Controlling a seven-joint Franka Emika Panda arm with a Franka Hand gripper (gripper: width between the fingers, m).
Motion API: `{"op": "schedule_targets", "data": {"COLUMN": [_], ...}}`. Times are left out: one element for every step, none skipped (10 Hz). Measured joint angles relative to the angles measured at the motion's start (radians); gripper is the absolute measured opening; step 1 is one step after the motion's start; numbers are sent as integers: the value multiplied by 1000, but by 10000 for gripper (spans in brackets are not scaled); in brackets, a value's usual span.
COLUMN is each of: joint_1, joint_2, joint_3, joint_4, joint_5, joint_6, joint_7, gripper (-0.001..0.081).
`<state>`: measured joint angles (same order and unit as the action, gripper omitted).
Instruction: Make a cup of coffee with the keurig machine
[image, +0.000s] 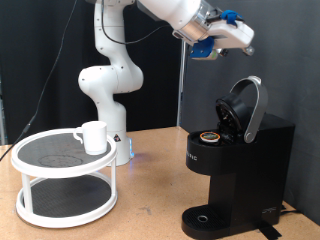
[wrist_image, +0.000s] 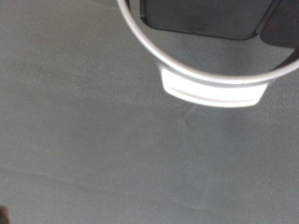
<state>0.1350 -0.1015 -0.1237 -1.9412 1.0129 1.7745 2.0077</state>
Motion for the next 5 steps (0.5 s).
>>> {"op": "schedule_targets", "data": {"joint_1": [5,12,22,32,41], "joint_2": [21,41,60,76,89], "joint_3": [16,37,57,76,94], "joint_4": [30,59,85,107,122], "joint_5": [-12,-43,-82,-113,-134], "joint_6": [-1,0,1,2,6], "joint_7": [14,36,63,83,99], "gripper": [734,734,734,734,734]}}
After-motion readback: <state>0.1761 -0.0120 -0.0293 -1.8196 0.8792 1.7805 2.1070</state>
